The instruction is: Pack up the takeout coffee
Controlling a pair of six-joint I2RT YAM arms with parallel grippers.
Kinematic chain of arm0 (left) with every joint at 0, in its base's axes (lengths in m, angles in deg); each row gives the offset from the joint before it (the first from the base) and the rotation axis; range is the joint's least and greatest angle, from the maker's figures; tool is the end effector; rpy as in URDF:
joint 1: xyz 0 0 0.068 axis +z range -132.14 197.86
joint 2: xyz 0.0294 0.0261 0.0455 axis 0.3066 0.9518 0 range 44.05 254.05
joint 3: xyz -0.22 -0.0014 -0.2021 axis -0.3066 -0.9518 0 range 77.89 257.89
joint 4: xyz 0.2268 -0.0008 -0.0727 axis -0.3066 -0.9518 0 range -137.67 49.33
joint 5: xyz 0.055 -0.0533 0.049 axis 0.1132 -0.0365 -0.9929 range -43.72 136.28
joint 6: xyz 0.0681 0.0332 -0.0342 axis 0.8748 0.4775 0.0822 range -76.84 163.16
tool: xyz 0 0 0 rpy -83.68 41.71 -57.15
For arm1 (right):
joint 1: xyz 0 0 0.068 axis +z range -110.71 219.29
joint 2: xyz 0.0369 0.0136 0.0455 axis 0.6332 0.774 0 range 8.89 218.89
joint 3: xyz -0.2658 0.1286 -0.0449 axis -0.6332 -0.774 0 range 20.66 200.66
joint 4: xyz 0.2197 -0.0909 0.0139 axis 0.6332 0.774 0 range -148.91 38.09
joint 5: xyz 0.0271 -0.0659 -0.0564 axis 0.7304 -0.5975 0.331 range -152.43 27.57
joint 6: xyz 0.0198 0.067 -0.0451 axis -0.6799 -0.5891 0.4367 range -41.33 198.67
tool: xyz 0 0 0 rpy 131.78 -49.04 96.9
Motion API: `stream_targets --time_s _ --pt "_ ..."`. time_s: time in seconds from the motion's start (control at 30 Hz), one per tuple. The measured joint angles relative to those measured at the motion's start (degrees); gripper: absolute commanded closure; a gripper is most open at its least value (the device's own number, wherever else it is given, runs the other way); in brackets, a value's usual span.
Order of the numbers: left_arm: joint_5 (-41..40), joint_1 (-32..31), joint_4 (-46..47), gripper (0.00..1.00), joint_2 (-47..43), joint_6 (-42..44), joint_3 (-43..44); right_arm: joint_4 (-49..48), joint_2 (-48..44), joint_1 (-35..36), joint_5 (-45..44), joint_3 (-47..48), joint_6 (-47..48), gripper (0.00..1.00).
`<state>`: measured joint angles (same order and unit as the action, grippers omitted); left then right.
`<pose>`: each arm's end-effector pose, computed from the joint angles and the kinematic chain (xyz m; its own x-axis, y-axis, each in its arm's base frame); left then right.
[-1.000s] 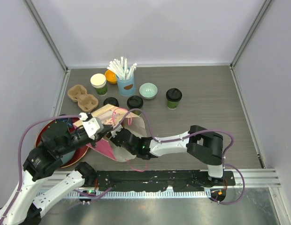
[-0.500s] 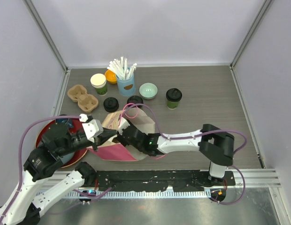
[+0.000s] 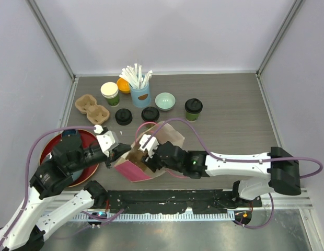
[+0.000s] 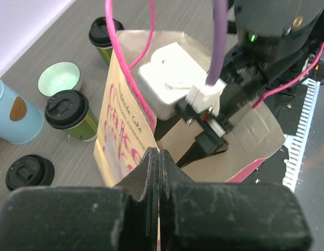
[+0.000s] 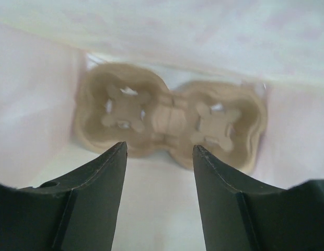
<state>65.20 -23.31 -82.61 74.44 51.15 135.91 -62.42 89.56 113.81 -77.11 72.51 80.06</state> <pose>0.0407 -0.0669 0.3805 -0.0649 0.2312 -0.9707 0.8767 0.4779 0.0552 0.1044 0.3083 0.2852 -0.0928 -0.4233 -0.9012 -0.8736 0.4688 -0.1302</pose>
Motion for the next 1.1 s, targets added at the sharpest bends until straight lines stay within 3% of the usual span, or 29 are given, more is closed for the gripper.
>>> stream_targets --time_s 0.3,0.5,0.67,0.7,0.8,1.1 --pt "5.70 0.00 -1.22 1.00 0.59 1.31 0.02 6.14 -15.43 1.27 6.45 0.42 0.00 0.39" --pt "6.10 0.00 -0.87 0.99 1.07 0.66 0.02 9.88 -15.50 1.38 6.91 3.48 -0.20 0.41" --pt "2.43 0.00 0.42 0.74 1.88 -2.36 0.02 13.16 -8.41 1.38 4.90 6.69 -0.48 0.42" --pt "1.46 0.00 0.57 0.63 2.03 -2.91 0.02 13.70 -7.39 1.38 4.79 7.19 -0.68 0.41" --pt "-0.83 0.04 0.63 0.45 2.58 -5.16 0.09 16.41 -6.10 1.38 4.13 9.22 -1.55 0.40" --pt "-2.47 2.67 0.74 0.26 5.11 -14.75 0.09 21.49 -10.43 1.01 1.57 23.21 -3.10 0.32"
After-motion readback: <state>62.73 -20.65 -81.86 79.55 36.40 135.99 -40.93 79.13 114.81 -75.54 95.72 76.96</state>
